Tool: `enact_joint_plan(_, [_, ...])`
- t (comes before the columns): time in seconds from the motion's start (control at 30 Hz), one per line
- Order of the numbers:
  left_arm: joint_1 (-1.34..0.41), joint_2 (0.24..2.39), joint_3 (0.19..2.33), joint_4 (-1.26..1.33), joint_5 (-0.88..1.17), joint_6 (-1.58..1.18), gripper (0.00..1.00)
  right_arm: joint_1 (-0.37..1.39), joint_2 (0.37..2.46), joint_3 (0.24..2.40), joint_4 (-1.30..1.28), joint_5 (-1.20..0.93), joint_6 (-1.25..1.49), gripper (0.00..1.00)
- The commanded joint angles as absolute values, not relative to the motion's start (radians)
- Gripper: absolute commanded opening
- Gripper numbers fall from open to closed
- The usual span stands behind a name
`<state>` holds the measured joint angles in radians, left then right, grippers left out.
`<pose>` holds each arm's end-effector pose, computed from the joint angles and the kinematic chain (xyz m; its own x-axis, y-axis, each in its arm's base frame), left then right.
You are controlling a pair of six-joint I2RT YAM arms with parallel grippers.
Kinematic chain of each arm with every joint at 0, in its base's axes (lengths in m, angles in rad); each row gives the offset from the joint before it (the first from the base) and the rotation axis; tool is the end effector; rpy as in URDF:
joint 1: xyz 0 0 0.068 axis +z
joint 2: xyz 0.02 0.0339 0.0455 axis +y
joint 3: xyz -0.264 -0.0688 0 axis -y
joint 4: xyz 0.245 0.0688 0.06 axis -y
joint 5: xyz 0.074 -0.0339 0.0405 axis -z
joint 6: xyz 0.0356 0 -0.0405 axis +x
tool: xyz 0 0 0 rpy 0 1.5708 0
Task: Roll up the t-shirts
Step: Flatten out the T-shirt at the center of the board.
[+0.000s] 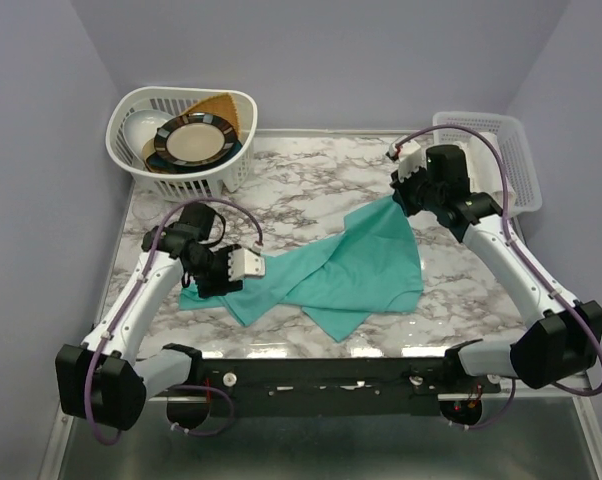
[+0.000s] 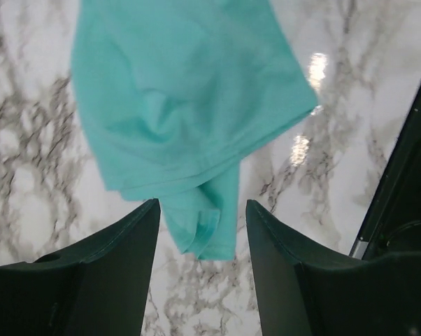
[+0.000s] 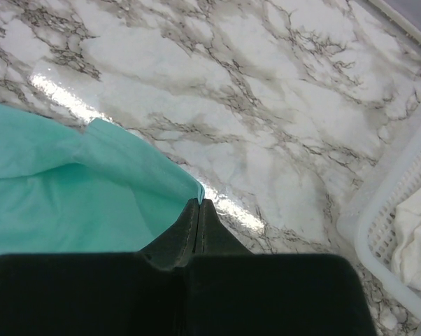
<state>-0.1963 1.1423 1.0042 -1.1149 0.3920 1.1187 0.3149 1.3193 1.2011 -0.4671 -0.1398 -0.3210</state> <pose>0.1882 -0.0513 0.2778 -0.1395 0.8753 -0.4629 0.9680 0.2191 0.1225 0.2797 0.0963 0.3395 -0.3668 -0.4481 -0.8153 -0.5616 0.8053 -0.1899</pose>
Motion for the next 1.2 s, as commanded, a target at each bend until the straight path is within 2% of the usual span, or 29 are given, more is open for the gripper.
enact_joint_plan(0.0, [-0.325,1.1,0.905,-1.152,0.482,1.305,0.6,0.318,1.354,1.193,-0.474,-0.187,-0.319,0.01])
enact_joint_plan(0.2, [-0.449,1.052,0.753,-1.037,0.433,1.152,0.62,0.318,1.425,1.253,-0.515,-0.181,-0.342,0.01])
enact_joint_plan(0.43, [-0.563,0.771,0.562,-0.916,0.426,1.022,0.6,0.318,1.474,1.308,-0.52,-0.175,-0.353,0.01])
enact_joint_plan(0.53, [-0.598,0.732,0.529,-0.913,0.425,0.982,0.59,0.318,1.48,1.31,-0.522,-0.175,-0.356,0.01])
enact_joint_plan(0.83, [-0.644,0.894,0.539,-0.819,0.423,0.848,0.53,0.318,1.451,1.252,-0.52,-0.186,-0.342,0.01])
enact_joint_plan(1.17, [-0.663,0.936,0.457,-0.706,0.321,0.853,0.52,0.316,1.459,1.255,-0.518,-0.186,-0.342,0.01])
